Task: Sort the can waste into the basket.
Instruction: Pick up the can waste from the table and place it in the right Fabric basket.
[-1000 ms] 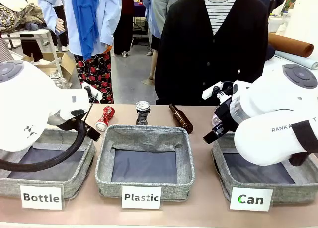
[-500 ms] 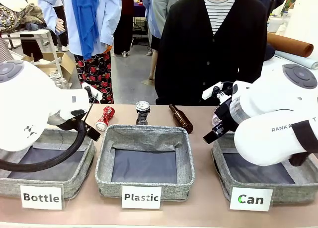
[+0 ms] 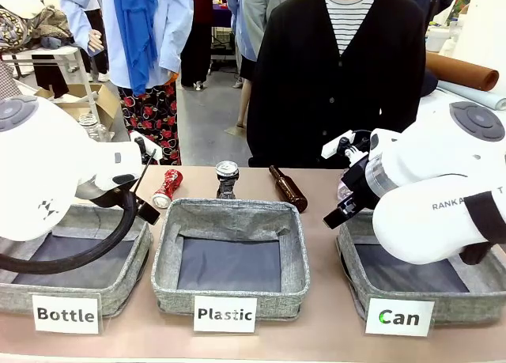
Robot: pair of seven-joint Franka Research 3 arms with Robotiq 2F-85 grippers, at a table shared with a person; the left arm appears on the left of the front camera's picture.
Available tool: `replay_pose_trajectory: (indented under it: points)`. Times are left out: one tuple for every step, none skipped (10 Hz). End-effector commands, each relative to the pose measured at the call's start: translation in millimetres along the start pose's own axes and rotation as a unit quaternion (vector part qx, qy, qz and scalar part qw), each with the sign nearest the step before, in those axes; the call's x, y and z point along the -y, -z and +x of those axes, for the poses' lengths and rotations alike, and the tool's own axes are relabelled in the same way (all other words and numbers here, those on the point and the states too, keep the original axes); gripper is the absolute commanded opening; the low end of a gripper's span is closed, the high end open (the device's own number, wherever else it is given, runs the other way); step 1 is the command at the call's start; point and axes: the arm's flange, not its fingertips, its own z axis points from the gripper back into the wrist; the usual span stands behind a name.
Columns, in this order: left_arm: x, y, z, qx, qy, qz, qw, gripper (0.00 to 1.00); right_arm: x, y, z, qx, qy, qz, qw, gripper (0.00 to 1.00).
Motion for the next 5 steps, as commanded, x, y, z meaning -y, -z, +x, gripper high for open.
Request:
replay_pose_trajectory:
  points:
    - [-3.5,-41.1,12.2,0.004,-0.01,-0.042,0.999,1.0,0.9,-41.8,11.3,0.016,0.025,0.022,0.999,1.0]
    - [12.6,-102.3,45.0,-0.068,-0.142,-0.061,0.986,1.0,-0.1,-92.8,25.1,-0.014,0.12,0.021,0.992,1.0]
    - [18.4,-158.1,59.3,-0.048,-0.123,-0.157,0.979,1.0,4.7,-141.9,22.6,-0.028,0.153,0.103,0.982,1.0]
    - [17.8,-196.4,59.5,-0.038,-0.1,-0.222,0.969,1.0,17.8,-179.3,6.2,-0.032,0.191,0.143,0.971,1.0]
    - [-5.7,-224.0,42.0,-0.05,-0.083,-0.331,0.938,1.0,39.6,-206.4,-22.6,-0.028,0.228,0.218,0.949,1.0]
